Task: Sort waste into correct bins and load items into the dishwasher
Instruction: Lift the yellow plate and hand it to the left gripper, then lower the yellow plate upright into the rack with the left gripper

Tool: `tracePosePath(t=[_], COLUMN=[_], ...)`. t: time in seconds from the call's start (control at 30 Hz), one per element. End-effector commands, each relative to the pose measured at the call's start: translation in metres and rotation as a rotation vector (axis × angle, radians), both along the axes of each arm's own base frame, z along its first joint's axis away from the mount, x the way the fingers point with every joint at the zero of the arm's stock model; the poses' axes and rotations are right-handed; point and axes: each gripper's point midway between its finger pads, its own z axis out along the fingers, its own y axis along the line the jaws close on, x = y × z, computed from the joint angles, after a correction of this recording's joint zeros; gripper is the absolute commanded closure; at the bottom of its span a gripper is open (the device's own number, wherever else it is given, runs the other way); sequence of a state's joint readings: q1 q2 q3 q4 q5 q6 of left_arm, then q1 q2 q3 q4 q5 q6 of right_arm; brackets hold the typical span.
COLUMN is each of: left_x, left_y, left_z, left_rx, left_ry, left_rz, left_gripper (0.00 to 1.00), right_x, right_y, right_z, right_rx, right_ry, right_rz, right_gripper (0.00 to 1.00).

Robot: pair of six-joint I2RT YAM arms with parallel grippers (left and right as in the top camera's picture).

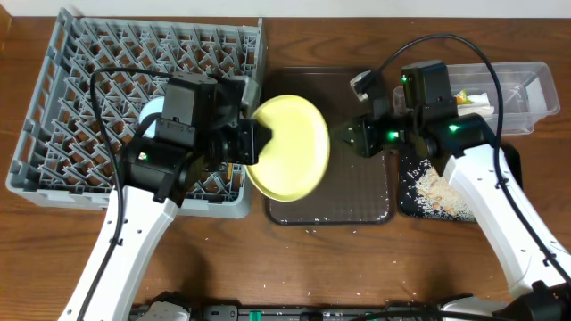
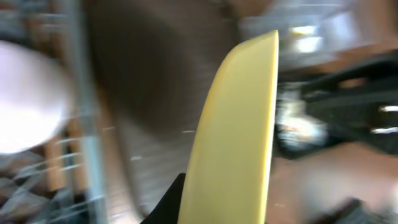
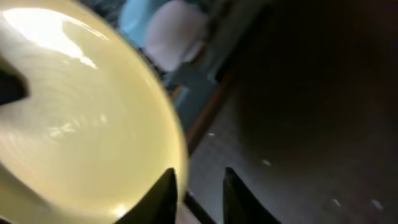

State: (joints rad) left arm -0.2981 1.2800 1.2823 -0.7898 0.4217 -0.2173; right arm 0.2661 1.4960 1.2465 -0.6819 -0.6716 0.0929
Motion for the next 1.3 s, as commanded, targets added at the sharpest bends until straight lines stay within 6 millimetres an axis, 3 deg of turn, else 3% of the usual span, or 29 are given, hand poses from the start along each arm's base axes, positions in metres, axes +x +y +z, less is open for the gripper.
tracePosePath(t=[0.0,0.1,0.13,0.17,0.2,0.37,0.53,0.73,0.9,1.03,1.17,1.27], left_x=[0.014,0.016,0.018,0.018,0.018,0.02,0.043,0.071,0.099,0.114,0.124,0.132], left_y=[0.051,0.086,0.115,0.127,0.141,0.181,0.196,0.234,0.255,0.279,0.271,0.259], left_z=[0.0,0.017,0.037,0.046,0.057,0.09,0.094,0.066,0.025,0.003,-0.012,-0.008], left_rx=[0.252,0.413,0.547,0.608,0.681,0.999,1.16,1.25,1.143,1.123,1.065,1.031], left_ry=[-0.089,-0.166,-0.253,-0.288,-0.328,-0.425,-0.433,-0.323,-0.261,-0.22,-0.223,-0.272], left_rz=[0.168,0.272,0.352,0.389,0.434,0.481,0.427,0.436,0.387,0.416,0.363,0.343], left_gripper=[0.92,0.92,0.92,0.93,0.93,0.92,0.92,0.92,0.92,0.93,0.92,0.92], right_x=[0.016,0.024,0.029,0.031,0.033,0.039,0.04,0.042,0.042,0.042,0.042,0.042], right_y=[-0.04,-0.071,-0.093,-0.101,-0.111,-0.137,-0.143,-0.148,-0.148,-0.148,-0.148,-0.148], right_z=[0.012,0.024,0.032,0.034,0.035,0.034,0.033,0.03,0.03,0.03,0.03,0.03], right_rx=[-0.038,-0.03,-0.026,-0.026,-0.027,-0.031,-0.05,-0.074,-0.074,-0.074,-0.074,-0.074], right_ry=[-0.042,-0.072,-0.086,-0.092,-0.095,-0.092,-0.095,-0.097,-0.097,-0.097,-0.097,-0.097], right_rz=[-0.14,-0.23,-0.296,-0.319,-0.345,-0.414,-0.437,-0.457,-0.457,-0.457,-0.457,-0.457], right_gripper=[0.72,0.64,0.3,0.05,0.01,0.01,0.01,0.01,0.01,0.01,0.01,0.01])
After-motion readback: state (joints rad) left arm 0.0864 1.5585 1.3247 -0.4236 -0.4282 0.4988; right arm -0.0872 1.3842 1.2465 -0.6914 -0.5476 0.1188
